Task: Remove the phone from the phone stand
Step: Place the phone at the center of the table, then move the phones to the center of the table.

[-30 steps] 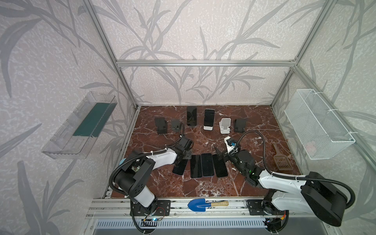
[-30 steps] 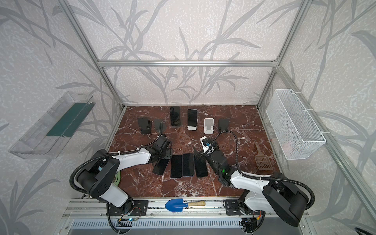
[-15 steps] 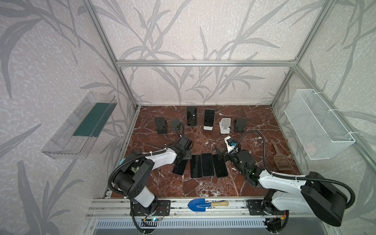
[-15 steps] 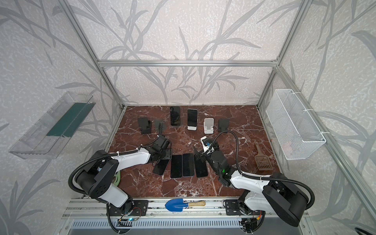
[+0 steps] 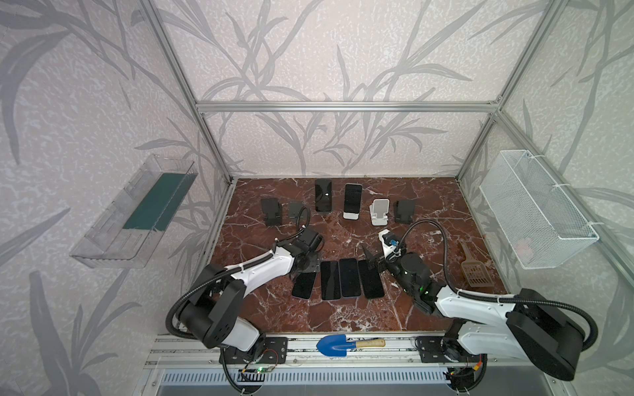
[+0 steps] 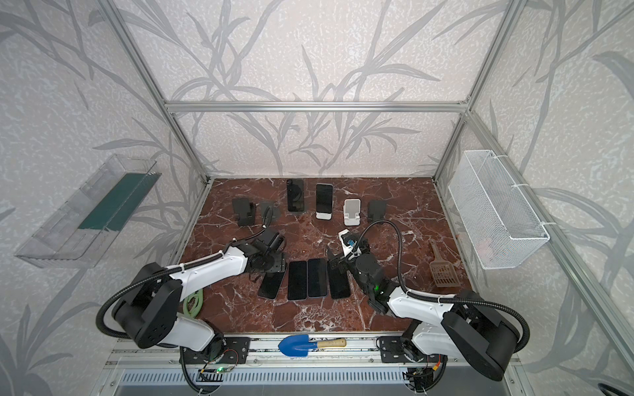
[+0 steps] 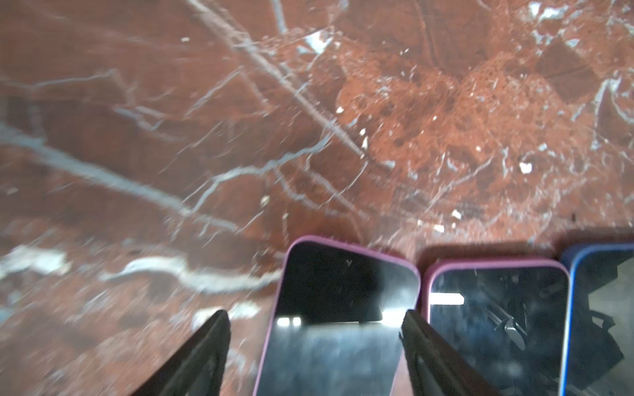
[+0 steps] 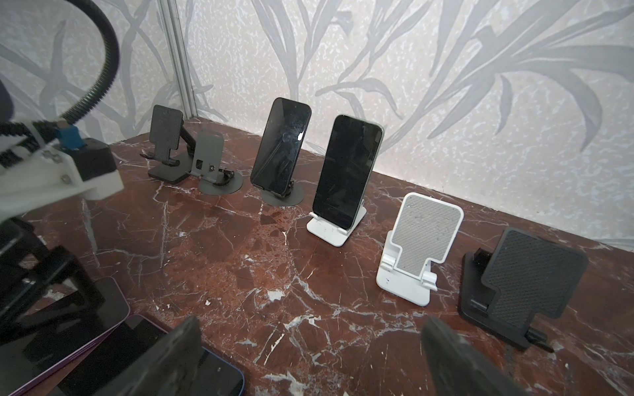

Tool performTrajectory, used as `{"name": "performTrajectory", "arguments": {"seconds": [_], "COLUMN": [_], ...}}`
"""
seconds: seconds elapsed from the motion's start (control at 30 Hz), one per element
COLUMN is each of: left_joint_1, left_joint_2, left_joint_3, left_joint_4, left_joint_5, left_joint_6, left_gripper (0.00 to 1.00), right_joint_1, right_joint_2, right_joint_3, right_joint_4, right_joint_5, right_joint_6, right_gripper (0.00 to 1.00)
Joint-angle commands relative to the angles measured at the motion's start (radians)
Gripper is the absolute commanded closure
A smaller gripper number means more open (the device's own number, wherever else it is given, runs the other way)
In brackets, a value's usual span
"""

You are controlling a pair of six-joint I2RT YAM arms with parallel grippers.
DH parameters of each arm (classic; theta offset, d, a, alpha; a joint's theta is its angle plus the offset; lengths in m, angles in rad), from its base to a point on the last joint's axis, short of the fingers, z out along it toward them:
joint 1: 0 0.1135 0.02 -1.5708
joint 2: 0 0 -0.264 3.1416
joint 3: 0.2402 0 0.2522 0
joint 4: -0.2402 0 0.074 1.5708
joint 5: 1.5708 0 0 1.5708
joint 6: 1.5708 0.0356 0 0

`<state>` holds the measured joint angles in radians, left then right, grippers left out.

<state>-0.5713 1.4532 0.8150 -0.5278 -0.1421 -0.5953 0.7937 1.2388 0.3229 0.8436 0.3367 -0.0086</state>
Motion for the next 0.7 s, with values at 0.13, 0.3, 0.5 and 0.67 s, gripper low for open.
{"name": "performTrajectory", "arguments": {"seconds": [0.13, 0.3, 0.5, 0.67], "left_joint_1": [0.065, 0.165, 0.219, 0.22], "left_joint_2": [-0.111, -0.158, -0.064, -0.017], "left_joint_3": [-0.058, -0.124, -0.122, -0.151], "left_joint_4": [-0.15, -0.125, -0.056, -0.013], "left_joint_5": [-0.054, -0.099, 0.055, 0.104], "left_joint_6": [-0.152, -0.236, -0.165, -0.18], "left_gripper": [0.42, 0.65, 0.72, 0.72], "right_joint_1": [-0.004, -0.004, -0.004, -0.004], "right_joint_2": [0.012, 0.009, -0.002, -0.001], "right_joint_3": [-0.005, -0.004, -0.008, -0.008], "right_joint_4": [0.028, 0.028, 0.025, 0.025], "right_joint_5": [0.009, 0.005, 0.013, 0.011], "right_joint_6": [0.014, 0.018, 0.015, 0.015], "right_gripper": [0.01, 0.01, 0.01, 0.01]}}
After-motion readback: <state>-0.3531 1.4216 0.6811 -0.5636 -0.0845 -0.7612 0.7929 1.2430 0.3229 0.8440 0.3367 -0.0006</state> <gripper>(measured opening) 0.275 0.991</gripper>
